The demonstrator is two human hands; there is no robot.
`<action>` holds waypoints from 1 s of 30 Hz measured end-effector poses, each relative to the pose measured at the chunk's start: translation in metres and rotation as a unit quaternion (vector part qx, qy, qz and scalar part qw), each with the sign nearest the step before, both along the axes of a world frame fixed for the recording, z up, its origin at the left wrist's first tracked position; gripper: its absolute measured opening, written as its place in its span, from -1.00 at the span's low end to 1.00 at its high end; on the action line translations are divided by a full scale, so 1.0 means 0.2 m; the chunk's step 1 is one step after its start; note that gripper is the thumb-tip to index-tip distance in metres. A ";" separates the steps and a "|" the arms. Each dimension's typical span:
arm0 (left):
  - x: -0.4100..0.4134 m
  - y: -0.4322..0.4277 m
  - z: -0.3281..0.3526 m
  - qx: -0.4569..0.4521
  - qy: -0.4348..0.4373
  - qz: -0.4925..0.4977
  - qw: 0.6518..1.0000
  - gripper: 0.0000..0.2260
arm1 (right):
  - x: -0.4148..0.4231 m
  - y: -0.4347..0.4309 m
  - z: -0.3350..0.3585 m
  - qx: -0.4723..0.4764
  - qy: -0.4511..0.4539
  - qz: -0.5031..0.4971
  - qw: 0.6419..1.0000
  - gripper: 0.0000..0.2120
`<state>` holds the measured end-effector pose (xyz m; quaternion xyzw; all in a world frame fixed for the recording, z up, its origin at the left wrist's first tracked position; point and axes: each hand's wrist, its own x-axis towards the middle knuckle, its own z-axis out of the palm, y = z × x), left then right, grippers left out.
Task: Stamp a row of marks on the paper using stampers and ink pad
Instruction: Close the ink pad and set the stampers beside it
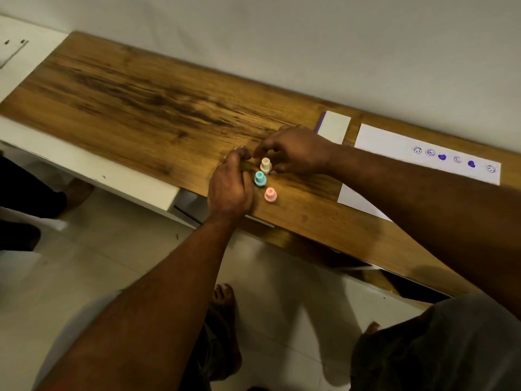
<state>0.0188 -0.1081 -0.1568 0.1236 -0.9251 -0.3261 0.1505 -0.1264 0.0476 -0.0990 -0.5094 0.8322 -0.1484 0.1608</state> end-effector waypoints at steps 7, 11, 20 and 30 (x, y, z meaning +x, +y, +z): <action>0.00 -0.01 -0.02 0.011 0.012 -0.001 1.000 -0.59 | -0.04 -0.05 -0.04 0.005 0.025 -0.062 0.998 -0.70; 0.00 -0.01 -0.02 0.033 0.023 -0.005 0.999 -0.65 | -0.17 -0.03 -0.05 -0.020 0.007 -0.194 0.981 -0.65; -0.01 -0.02 -0.04 0.040 0.033 0.003 0.999 -0.63 | -0.42 0.15 -0.04 -0.043 0.020 -0.380 0.924 -0.55; -0.01 -0.02 -0.03 0.037 0.031 -0.001 0.999 -0.67 | -0.47 0.23 -0.08 -0.065 0.023 -0.402 0.913 -0.49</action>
